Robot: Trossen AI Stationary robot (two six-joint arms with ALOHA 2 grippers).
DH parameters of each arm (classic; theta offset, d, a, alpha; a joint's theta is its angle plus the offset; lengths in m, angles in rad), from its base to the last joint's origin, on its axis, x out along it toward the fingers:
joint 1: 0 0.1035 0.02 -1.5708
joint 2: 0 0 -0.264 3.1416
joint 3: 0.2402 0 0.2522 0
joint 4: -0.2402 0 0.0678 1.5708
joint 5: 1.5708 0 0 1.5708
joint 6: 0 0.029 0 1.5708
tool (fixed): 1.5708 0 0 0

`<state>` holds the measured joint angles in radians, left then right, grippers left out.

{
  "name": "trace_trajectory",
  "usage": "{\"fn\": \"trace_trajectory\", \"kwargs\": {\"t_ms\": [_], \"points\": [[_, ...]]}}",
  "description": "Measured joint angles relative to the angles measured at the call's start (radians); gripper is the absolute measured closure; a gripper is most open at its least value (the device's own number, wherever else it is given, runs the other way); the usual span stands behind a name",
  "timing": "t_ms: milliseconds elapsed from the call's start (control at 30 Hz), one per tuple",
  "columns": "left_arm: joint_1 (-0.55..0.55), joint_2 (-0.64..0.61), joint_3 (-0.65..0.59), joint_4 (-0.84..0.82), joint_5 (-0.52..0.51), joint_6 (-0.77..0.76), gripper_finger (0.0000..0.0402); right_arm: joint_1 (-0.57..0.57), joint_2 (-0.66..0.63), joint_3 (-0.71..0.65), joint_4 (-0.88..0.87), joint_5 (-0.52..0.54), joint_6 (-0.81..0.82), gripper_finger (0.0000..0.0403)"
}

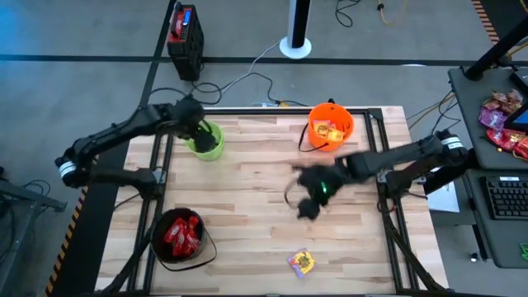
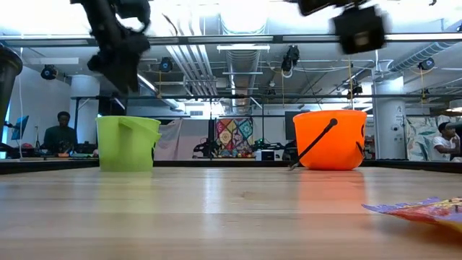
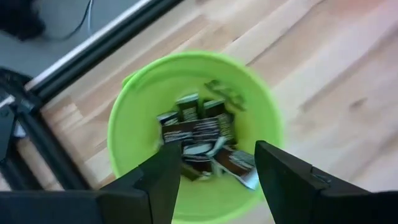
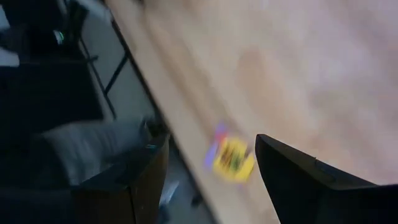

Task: Sort candy by brand, put in halloween buckets
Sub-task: Put the yellow candy into the orange bucket

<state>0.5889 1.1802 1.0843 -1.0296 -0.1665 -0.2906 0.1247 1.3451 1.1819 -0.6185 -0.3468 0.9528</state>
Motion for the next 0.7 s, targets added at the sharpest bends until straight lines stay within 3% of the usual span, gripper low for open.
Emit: {"fn": "trace_trajectory", "kwargs": {"t_ms": [167, 267, 467, 600, 700], "points": [[-0.090, -0.123, 0.000, 0.027, 0.001, -0.035, 0.0214, 0.203, 0.031, -0.029, 0.006, 0.006, 0.279, 0.0170], [-0.169, -0.186, 0.000, 0.092, 0.010, -0.044, 0.0214, 0.326, 0.099, -0.027, 0.029, 0.036, 0.342, 0.0170], [-0.361, -0.262, 0.000, 0.284, 0.019, -0.070, 0.0214, 0.516, 0.319, 0.052, 0.084, 0.202, 0.254, 0.0183], [-0.463, -0.270, 0.000, 0.379, 0.013, -0.069, 0.0214, 0.543, 0.471, 0.122, 0.077, 0.334, 0.201, 0.0186], [-0.505, -0.266, 0.000, 0.395, -0.006, -0.069, 0.0214, 0.531, 0.562, 0.160, 0.075, 0.358, 0.226, 0.0186]]}}
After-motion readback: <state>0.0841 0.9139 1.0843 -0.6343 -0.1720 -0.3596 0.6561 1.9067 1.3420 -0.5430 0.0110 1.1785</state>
